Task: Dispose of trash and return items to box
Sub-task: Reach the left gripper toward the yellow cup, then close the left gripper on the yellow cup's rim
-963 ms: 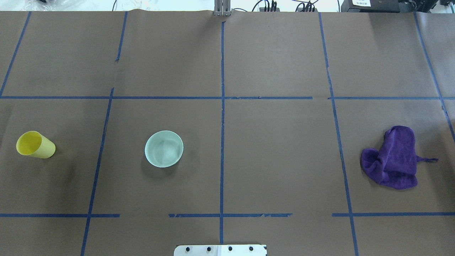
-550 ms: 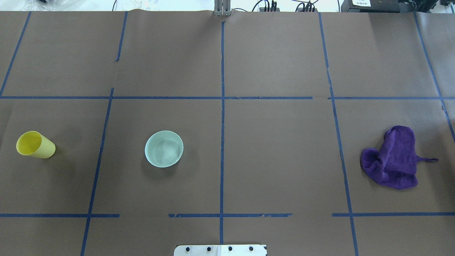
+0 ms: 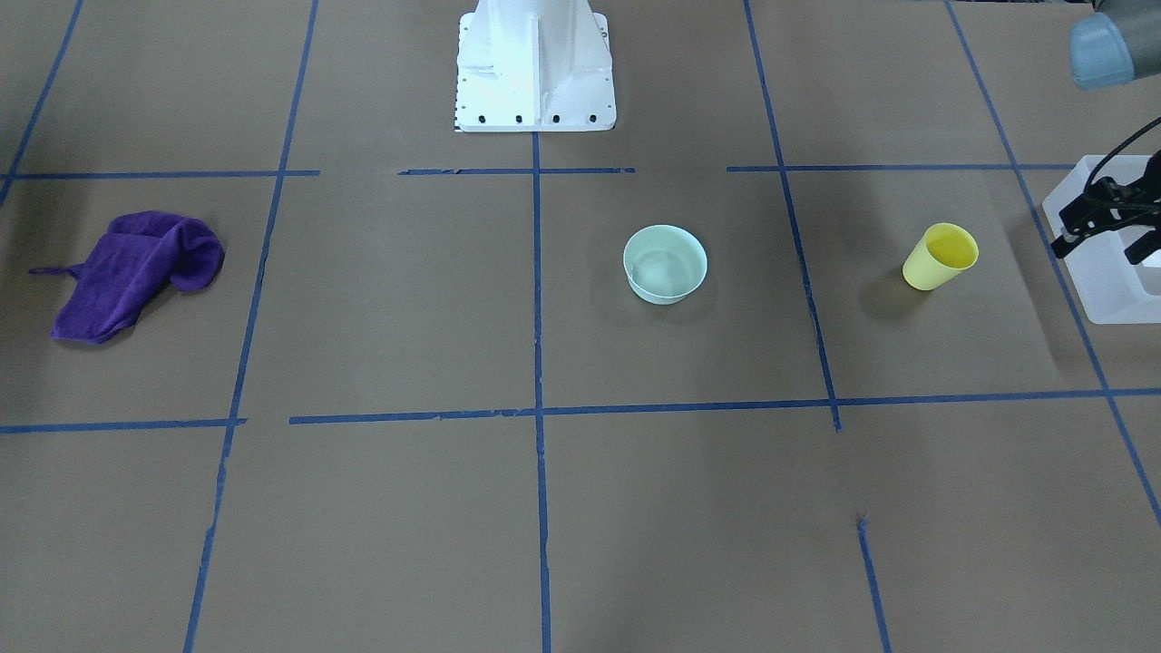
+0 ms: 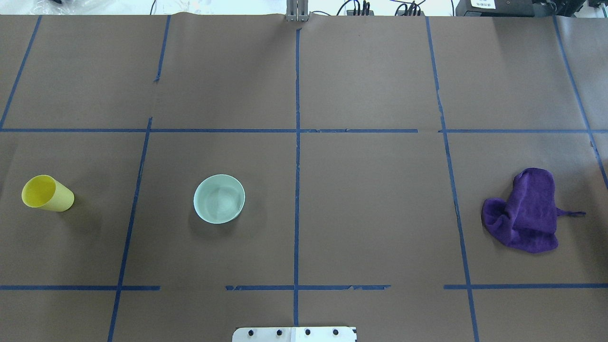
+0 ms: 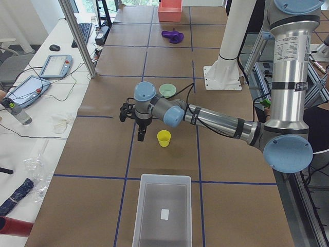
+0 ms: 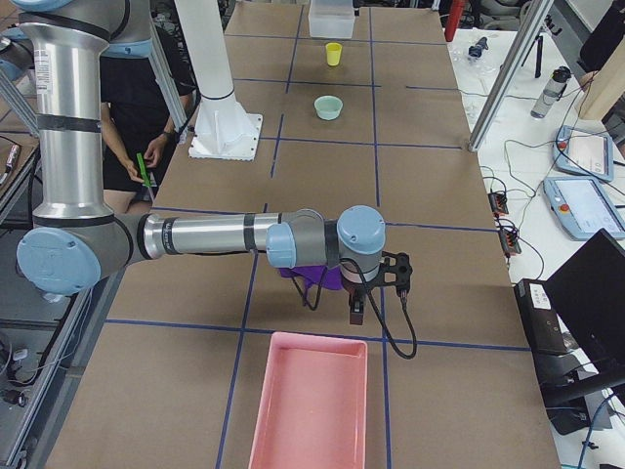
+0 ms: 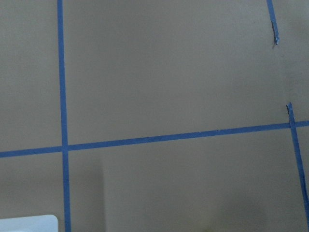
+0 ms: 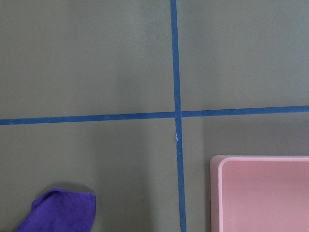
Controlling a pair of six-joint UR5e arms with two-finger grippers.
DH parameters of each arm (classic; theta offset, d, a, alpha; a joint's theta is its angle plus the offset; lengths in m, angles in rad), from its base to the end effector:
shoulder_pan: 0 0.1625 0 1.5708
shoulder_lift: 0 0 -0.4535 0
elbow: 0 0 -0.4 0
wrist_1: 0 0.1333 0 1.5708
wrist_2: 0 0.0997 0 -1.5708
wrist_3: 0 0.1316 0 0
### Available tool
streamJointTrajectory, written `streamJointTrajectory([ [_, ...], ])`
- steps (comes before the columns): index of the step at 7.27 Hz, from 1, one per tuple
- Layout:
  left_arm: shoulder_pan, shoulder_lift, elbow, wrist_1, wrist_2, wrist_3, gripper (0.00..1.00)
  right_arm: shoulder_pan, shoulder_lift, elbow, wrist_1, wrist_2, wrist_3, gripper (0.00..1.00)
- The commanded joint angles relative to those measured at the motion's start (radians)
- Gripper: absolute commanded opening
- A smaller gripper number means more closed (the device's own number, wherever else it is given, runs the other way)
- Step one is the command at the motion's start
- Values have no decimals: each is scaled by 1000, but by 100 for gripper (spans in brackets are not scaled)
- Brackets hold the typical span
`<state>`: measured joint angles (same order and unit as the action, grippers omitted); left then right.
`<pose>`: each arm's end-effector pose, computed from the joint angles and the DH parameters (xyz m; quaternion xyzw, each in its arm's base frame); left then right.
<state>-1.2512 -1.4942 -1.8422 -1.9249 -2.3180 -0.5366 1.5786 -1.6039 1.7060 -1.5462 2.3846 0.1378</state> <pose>0.1133 -0.4820 0.5676 0.0837 0.4244 0.0013 0.9016 0.0415 -0.4929 0.6520 0.0324 -0.3979 0.0417 0.9159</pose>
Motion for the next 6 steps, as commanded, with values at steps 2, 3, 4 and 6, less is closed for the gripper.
streamJointTrajectory([
  [2, 218, 143, 116, -495, 73, -354, 100, -2, -1, 12, -2, -2, 9, 100],
  [3, 258, 143, 118, -497, 112, -380, 100, 0, -1, 12, -2, -4, 8, 100],
  [4, 260, 143, 118, -497, 117, -381, 100, 0, -1, 12, -2, -5, 9, 100],
  [6, 268, 144, 130, -497, 120, -381, 96, 0, -1, 12, -2, -5, 9, 100],
])
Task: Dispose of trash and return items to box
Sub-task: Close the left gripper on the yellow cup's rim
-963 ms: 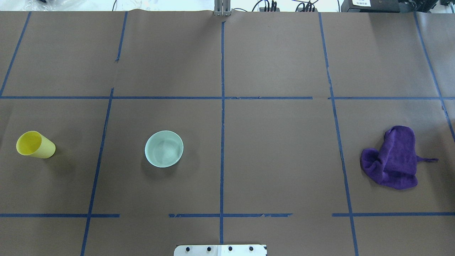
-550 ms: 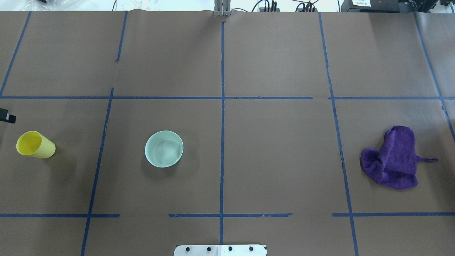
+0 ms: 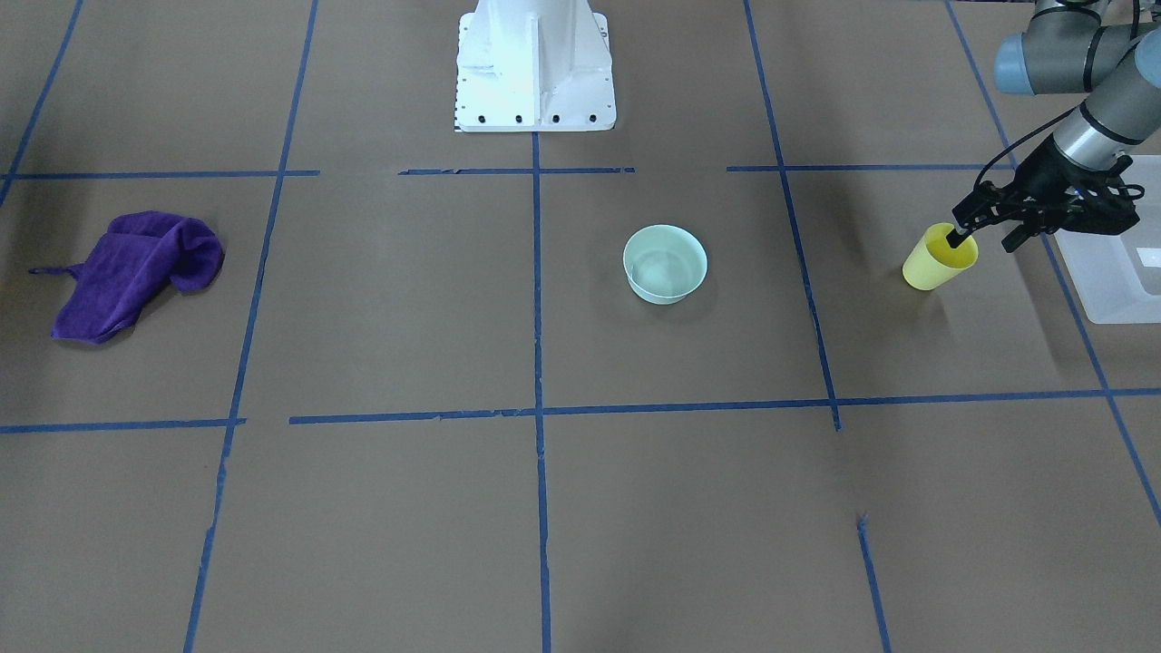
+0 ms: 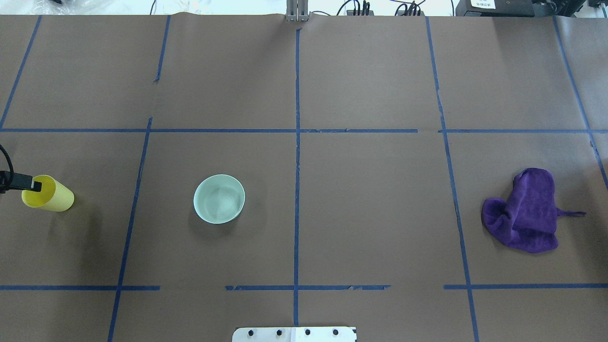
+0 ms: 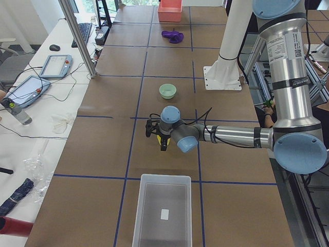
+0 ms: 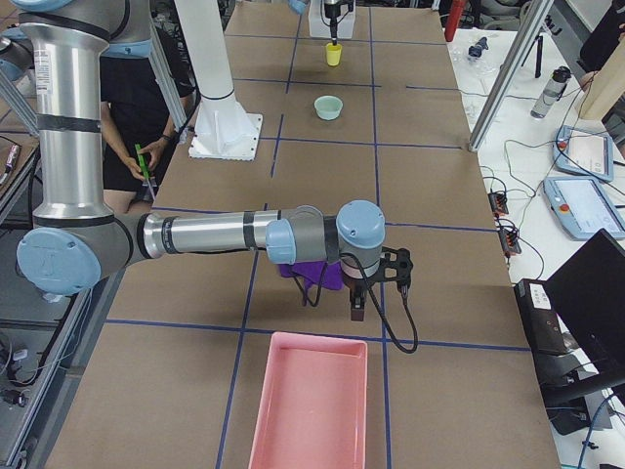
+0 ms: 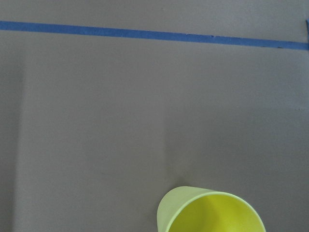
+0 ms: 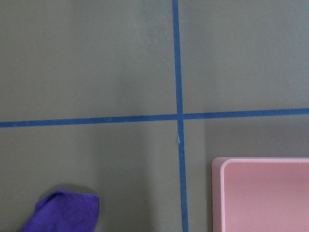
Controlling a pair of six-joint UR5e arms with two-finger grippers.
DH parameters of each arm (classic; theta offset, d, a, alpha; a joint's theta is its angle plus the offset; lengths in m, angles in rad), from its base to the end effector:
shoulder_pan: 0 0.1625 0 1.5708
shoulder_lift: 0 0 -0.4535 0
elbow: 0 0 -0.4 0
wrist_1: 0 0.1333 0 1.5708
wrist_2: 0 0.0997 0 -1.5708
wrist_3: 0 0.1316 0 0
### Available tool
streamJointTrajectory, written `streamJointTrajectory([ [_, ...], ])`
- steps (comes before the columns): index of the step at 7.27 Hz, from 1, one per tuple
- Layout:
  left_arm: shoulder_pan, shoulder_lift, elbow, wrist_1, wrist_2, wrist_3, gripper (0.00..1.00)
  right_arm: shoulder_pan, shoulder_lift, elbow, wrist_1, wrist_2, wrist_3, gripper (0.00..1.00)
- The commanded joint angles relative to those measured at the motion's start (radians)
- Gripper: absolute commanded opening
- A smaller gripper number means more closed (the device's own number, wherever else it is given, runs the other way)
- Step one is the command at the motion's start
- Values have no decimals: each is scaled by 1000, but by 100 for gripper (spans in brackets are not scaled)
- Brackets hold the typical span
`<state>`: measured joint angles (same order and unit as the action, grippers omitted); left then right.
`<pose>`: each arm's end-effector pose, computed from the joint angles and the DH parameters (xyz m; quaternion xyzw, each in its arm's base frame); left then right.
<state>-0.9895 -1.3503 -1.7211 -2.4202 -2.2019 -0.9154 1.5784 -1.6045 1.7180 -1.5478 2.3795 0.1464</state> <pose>0.1981 -0.4028 0.6386 0.0693 0.4561 -0.0300 0.8867 0.0419 -0.4930 0.6469 0.0353 -0.3959 0.0438 0.9166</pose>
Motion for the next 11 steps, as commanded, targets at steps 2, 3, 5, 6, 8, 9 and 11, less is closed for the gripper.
streamJointTrajectory([
  [2, 34, 0, 20, -2, 51, -3, 93, 0, 0, 0, -2, 0, -1, 100],
  [3, 35, -1, 20, -2, 51, -3, 80, 0, 0, 0, -2, 0, -1, 100],
  [5, 35, -7, 20, -2, 51, -5, 27, 0, 0, 0, -2, 0, -1, 100],
  [6, 38, -10, 20, 0, 53, -6, 9, 0, 0, 0, -2, 0, -1, 100],
  [8, 64, -15, 18, 0, 54, -11, 0, -1, 0, 0, -5, -2, -1, 100],
  [9, 54, -10, -1, 0, 48, -4, 0, -12, 2, 2, -3, 4, -1, 100],
  [11, 38, 29, -86, 22, -29, 1, 0, -23, 49, 5, -6, 3, -1, 100],
])
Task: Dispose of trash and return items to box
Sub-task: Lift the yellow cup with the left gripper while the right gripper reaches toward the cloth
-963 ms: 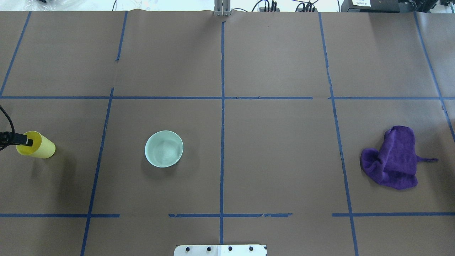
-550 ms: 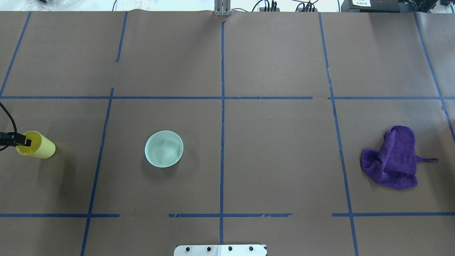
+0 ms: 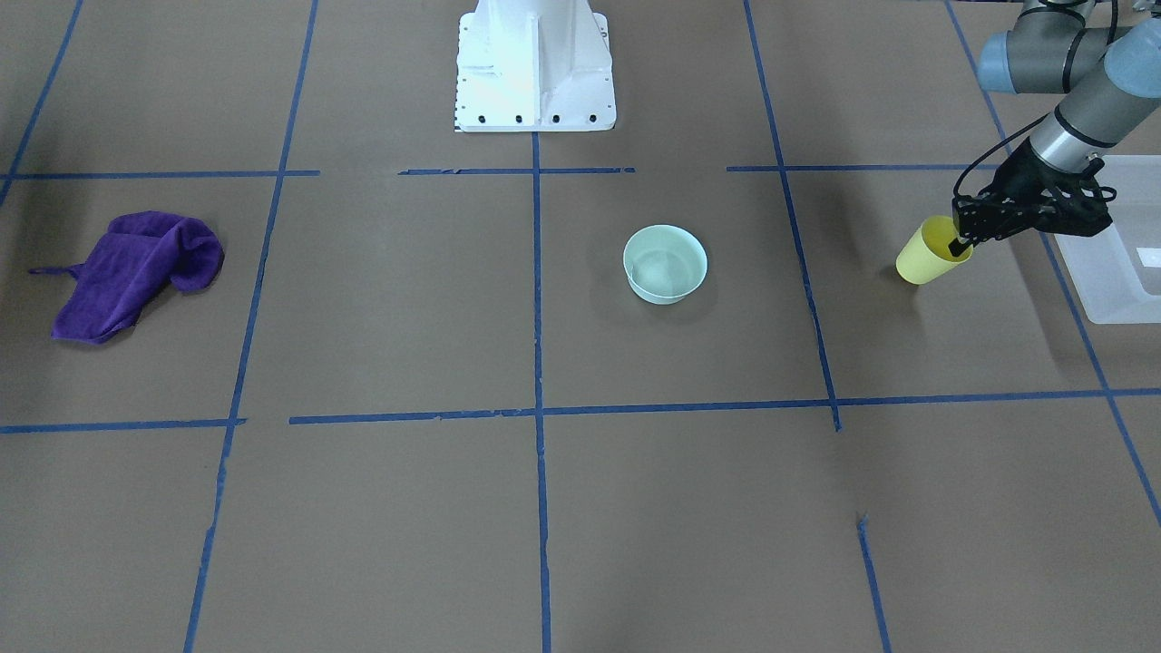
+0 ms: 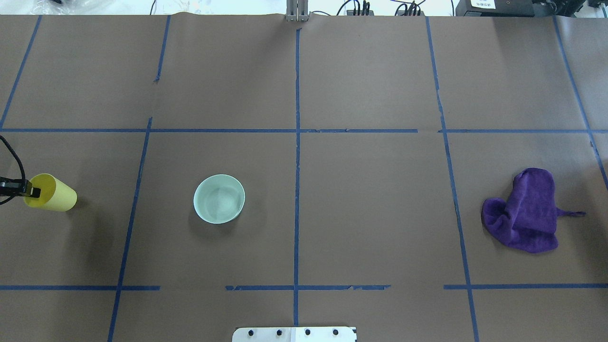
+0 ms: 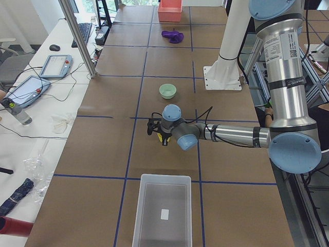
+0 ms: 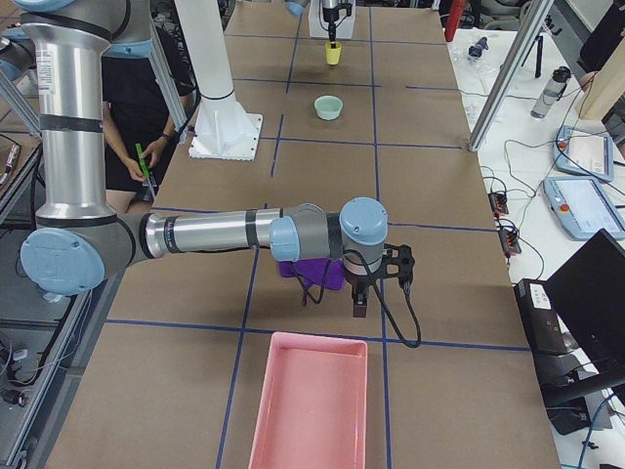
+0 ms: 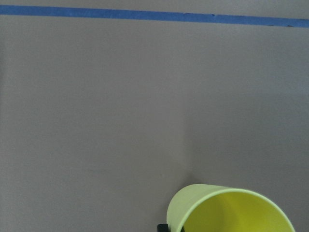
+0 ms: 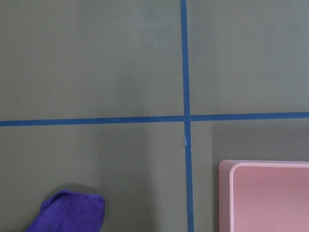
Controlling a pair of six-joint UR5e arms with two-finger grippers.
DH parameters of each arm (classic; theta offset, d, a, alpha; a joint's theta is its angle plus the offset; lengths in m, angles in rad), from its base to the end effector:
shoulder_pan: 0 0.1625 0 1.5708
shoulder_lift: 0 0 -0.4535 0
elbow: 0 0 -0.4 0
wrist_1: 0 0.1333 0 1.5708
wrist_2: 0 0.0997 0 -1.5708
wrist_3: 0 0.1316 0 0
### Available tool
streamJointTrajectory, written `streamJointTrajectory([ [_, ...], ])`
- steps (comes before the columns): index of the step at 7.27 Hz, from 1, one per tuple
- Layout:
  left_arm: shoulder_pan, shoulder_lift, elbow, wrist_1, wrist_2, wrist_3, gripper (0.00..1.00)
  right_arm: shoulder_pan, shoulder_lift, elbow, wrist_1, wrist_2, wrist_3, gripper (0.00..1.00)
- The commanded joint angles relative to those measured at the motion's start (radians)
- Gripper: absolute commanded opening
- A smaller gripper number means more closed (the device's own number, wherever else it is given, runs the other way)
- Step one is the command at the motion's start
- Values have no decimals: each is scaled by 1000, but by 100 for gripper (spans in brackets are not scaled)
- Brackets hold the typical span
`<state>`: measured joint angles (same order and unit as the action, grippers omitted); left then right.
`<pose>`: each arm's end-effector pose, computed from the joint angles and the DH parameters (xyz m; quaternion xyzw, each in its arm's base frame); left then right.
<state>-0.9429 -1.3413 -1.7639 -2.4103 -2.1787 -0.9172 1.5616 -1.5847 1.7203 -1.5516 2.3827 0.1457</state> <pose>0.2135 -0.3931 0.6219 0.0748 0.4576 -0.0108 0.8860 0.0332 -0.5028 0.6360 0.0404 -0.3980 0.0320 0.9159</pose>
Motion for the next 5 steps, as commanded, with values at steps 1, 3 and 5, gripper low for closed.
streamJointTrajectory([
  [1, -35, 25, -52, 14, -81, 6, 0, -12, 19, -1, 4, 9, 3, 100],
  [3, -56, 25, -83, 75, -81, 50, 0, -113, 18, 14, 10, 3, 75, 100],
  [5, -167, 10, -185, 321, -79, 252, 0, -182, 11, 48, 45, -3, 188, 100],
])
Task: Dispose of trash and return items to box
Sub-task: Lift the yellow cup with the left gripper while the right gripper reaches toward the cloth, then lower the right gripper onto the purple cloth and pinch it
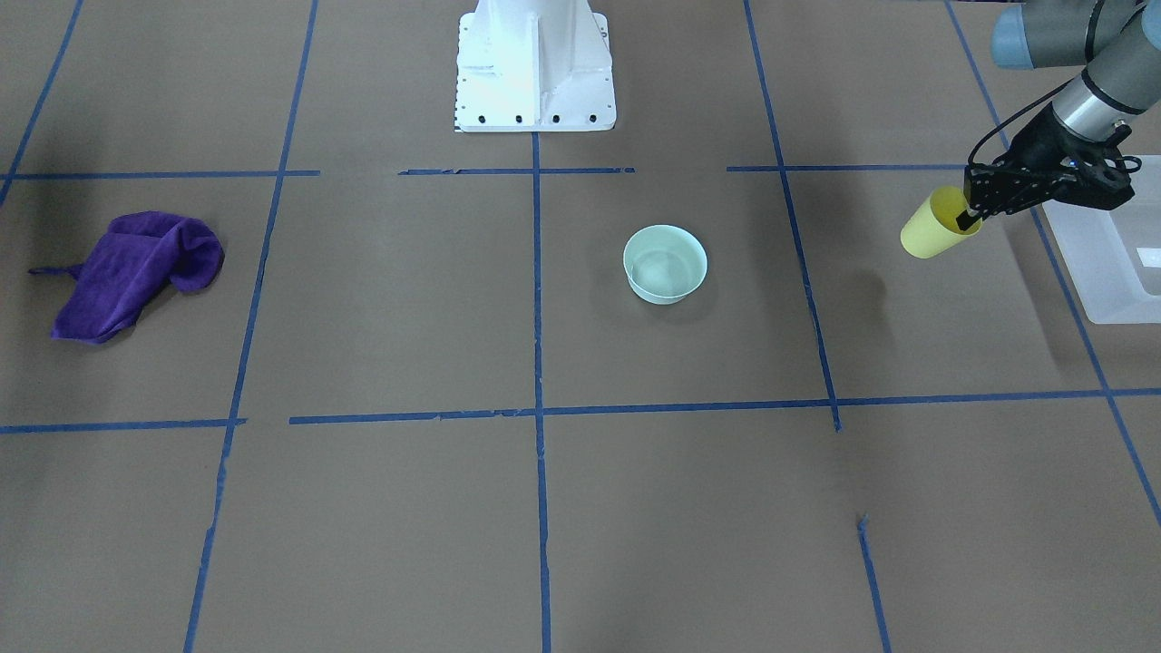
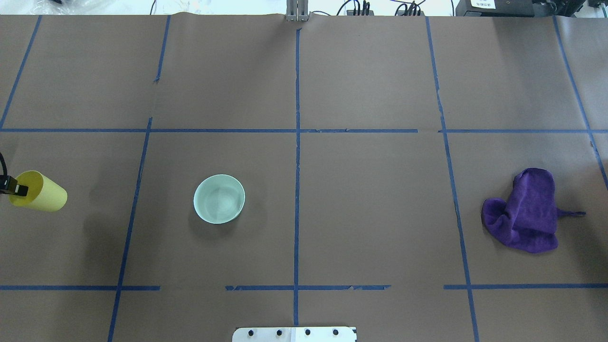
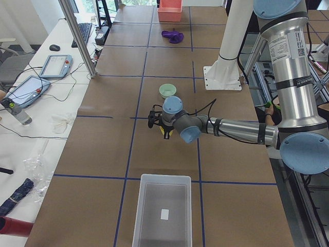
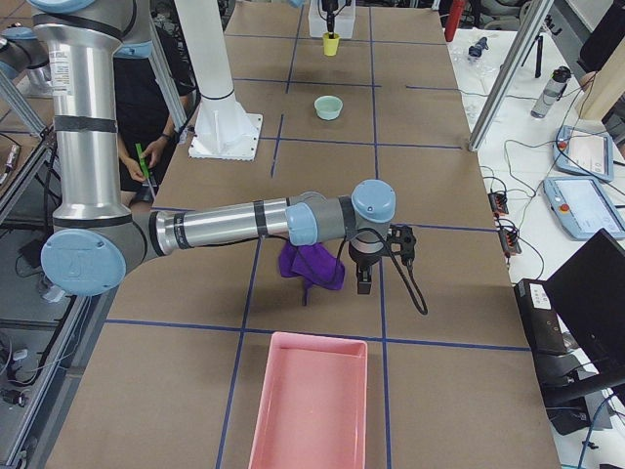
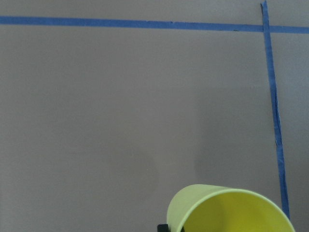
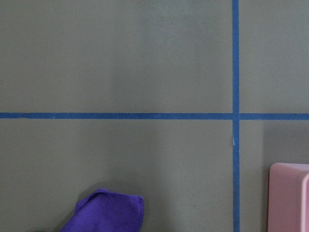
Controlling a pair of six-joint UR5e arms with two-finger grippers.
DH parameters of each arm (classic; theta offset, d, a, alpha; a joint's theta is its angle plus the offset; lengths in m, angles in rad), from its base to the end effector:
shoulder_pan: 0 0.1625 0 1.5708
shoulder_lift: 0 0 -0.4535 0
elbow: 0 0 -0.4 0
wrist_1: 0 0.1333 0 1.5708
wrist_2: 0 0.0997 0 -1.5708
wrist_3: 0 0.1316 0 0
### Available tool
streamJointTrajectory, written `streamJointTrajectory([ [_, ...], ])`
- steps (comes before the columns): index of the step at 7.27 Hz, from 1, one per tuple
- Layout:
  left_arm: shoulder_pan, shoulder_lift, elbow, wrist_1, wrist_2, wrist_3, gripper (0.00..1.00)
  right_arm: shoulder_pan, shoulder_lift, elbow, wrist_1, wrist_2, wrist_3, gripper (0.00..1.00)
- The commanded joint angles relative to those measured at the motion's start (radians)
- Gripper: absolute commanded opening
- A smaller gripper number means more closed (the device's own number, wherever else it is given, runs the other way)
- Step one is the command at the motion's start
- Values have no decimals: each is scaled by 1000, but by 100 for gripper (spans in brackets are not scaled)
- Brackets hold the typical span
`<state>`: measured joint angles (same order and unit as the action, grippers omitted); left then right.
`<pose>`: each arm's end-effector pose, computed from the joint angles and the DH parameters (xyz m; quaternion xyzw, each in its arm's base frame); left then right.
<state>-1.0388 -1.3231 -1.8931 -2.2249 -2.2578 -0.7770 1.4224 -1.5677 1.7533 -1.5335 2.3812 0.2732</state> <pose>0.1751 -0.3957 0.5819 0.0746 0.4539 0.0116 0.8878 -0.0381 -0.5118 0.6086 0.0180 -0.4045 0.0132 0.9143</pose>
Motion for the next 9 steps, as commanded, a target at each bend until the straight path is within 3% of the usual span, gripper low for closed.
streamJointTrajectory([
  [1, -105, -15, -70, 190, 0, 170, 0, -81, -27, 15, 99, -4, 149, 100],
  [3, -177, -28, -69, 234, 0, 273, 0, -216, -115, 17, 443, -45, 462, 100],
  [4, -216, -41, -70, 282, 1, 351, 0, -290, -135, 34, 493, -77, 521, 100],
  [6, -340, -158, -69, 499, 12, 547, 0, -476, -199, 147, 493, -214, 644, 100],
  [7, -416, -198, -66, 595, 53, 649, 0, -556, -199, 150, 498, -255, 681, 100],
  [9, -473, -261, -46, 654, 104, 743, 0, -672, -193, 147, 500, -336, 708, 100],
])
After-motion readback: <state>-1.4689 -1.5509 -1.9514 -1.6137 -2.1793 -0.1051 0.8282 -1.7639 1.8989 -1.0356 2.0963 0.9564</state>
